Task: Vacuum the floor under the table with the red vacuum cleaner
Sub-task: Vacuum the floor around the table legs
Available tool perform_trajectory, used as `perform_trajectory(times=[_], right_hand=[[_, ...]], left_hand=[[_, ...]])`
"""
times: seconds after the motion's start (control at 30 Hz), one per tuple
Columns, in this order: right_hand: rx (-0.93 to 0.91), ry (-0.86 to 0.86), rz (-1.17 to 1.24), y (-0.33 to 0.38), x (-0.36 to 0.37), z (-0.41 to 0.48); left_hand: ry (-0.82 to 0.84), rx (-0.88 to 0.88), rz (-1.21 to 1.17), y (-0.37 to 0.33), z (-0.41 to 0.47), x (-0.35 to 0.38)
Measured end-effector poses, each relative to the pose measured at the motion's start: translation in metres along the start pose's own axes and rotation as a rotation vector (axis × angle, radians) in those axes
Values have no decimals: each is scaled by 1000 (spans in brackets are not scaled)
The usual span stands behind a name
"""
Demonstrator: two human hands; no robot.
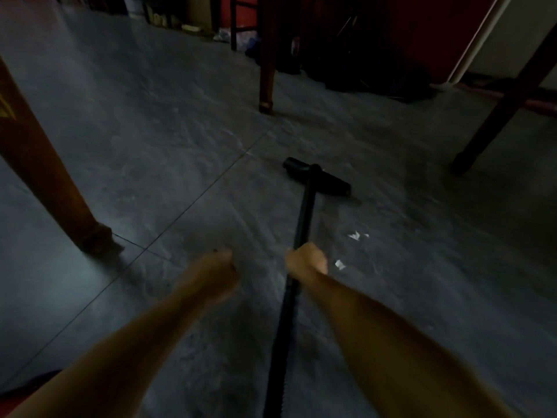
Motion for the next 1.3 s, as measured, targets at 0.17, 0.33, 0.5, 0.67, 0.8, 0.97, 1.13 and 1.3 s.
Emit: perform_trajectory(times=[0.17, 0.33, 0.5, 0.67, 0.8, 0.97, 1.13, 1.3], right_hand=[[-104, 179, 35, 9, 66, -46], [-46, 7, 93, 6, 23, -16], [8, -89, 108, -8, -63, 33], [-20, -156, 133, -10, -106, 54], [0, -122, 175, -9, -98, 66], [34, -29, 179, -3, -91, 81], [35, -69, 265, 11, -105, 102], [-9, -38, 232, 6, -73, 81]], left_hand=[[-145, -36, -13, -29, 18, 16], [-182, 85, -55, -45, 22, 21], [-120, 142, -26, -36, 14, 15], [-142, 115, 10, -25, 6, 14], [-146, 112, 24, -29, 10, 22], [-153, 171, 33, -42, 26, 32], [-133, 158, -34, -41, 31, 29], [-108, 118, 10, -38, 33, 18]])
Point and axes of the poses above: each hand's wrist, its own z-axis towards the middle knuckle, its own x-axis out of the palm, y = z × x, the point moved 6 cm from there along z, towards the middle knuckle, and after that the axes turned 13 degrees about x, right-handed, at the moved point
